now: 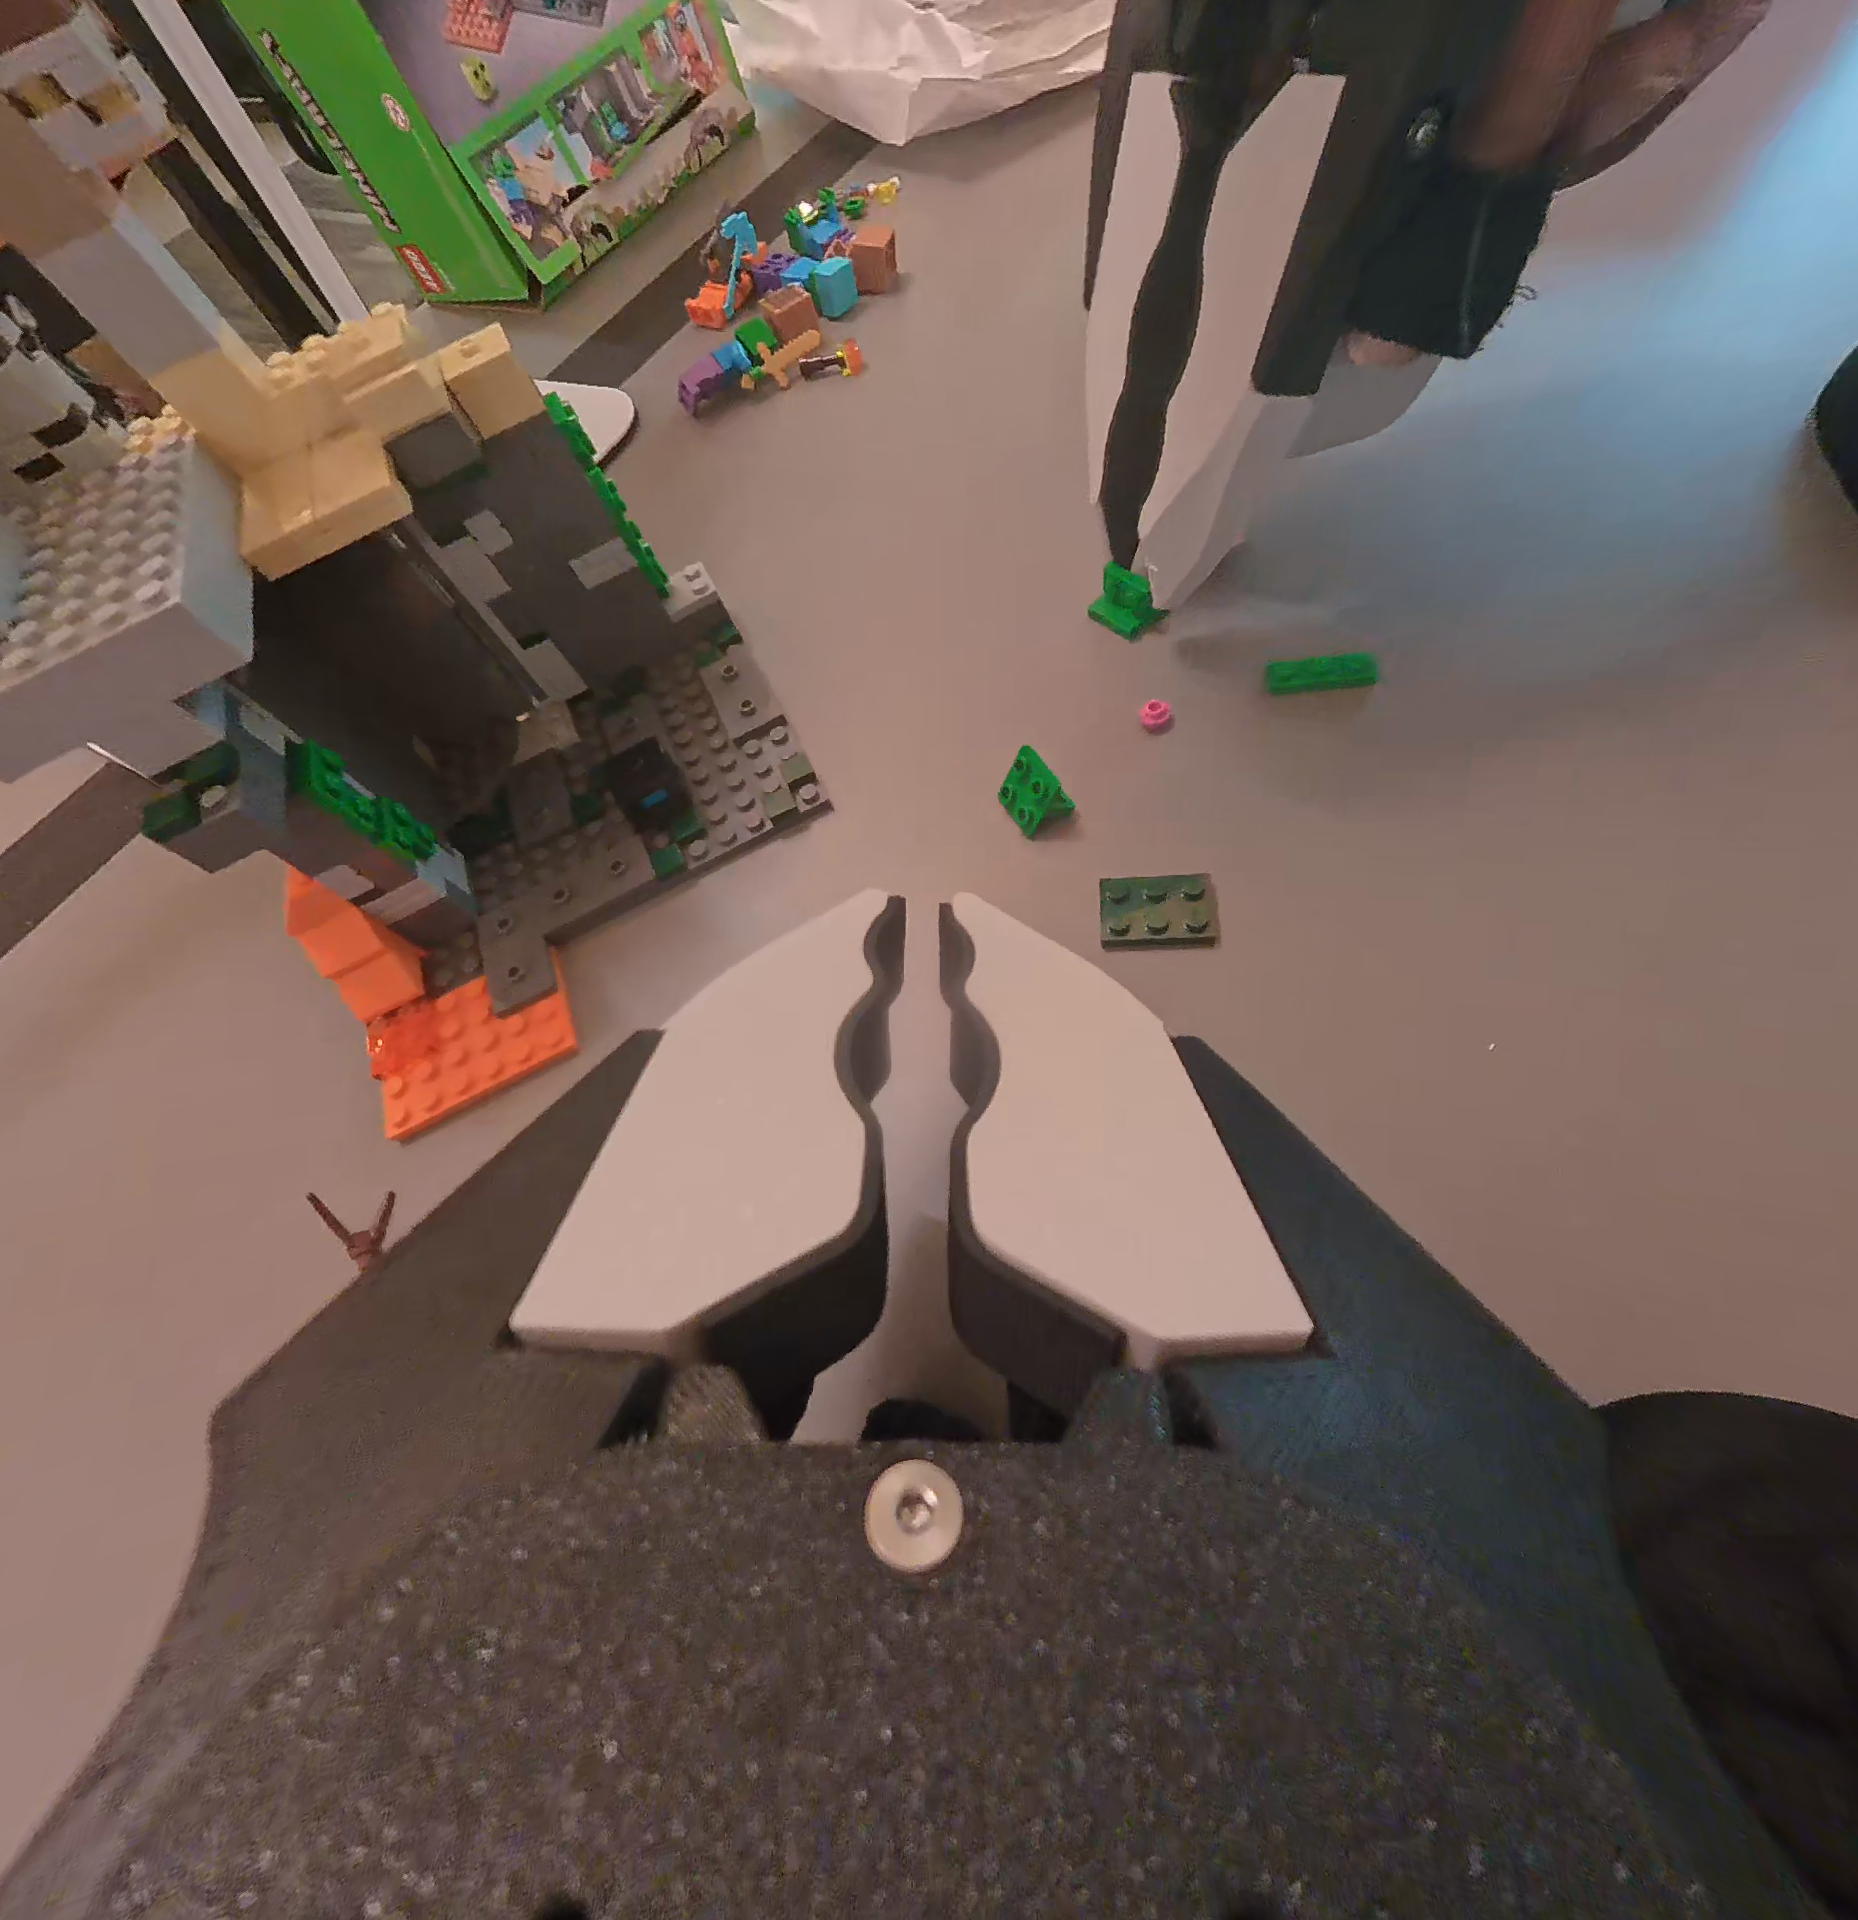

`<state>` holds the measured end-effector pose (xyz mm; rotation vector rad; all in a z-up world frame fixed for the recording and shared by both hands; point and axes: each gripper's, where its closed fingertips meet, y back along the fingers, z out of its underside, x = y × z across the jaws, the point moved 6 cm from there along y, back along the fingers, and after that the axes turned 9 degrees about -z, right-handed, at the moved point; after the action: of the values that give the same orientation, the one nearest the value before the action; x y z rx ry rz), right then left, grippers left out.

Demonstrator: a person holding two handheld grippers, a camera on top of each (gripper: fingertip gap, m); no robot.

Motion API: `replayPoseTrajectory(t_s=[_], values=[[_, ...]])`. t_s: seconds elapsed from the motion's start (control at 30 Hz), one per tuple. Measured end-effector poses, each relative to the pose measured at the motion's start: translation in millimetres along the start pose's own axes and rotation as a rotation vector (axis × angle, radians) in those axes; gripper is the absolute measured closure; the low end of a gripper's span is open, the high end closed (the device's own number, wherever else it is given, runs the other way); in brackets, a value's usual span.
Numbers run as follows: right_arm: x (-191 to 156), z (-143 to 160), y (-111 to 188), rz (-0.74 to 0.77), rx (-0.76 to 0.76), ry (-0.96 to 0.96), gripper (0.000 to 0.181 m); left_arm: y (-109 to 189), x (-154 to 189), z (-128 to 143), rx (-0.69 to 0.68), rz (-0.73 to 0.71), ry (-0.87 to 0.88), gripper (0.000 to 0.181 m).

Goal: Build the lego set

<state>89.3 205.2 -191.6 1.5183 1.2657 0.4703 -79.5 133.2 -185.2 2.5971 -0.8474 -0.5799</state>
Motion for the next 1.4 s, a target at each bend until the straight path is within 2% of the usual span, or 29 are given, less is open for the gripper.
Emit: replayPoseTrajectory(t_s=[0.27,0.4,0.53,0.7,0.87,1.03,1.23,1.33,1.4], values=[[8,-15,-6,-0.011,-0.061,0.142,0.165,-2,0,3,-0.011,0.01,0.001,0.176],[1,-17,-7,-0.078,-0.122,0.376,0.166,-2,-1,4,-0.015,0.013,0.008,0.176],[-3,-14,-8,-0.055,-0.22,0.628,0.165,-3,-1,5,-0.02,0.014,0.004,0.176],[-8,-20,0,-0.092,-0.204,0.662,0.157,-3,-1,5,-0.019,0.013,0.008,0.176],[-16,-22,20,-0.124,-0.028,0.606,0.151,-3,-2,5,-0.019,0.013,0.01,0.176],[-29,-14,45,-0.163,0.304,0.483,0.151,-3,-2,4,-0.006,0.013,0.013,0.178],[-33,8,61,-0.077,0.723,0.347,0.168,4,0,-6,0.078,0.023,0.035,0.181],[-25,21,59,-0.015,0.836,0.29,0.18,12,0,-16,0.118,-0.006,0.048,0.181],[-18,29,55,0.022,0.868,0.254,0.181,20,-1,-26,0.14,-0.021,0.074,0.181]])
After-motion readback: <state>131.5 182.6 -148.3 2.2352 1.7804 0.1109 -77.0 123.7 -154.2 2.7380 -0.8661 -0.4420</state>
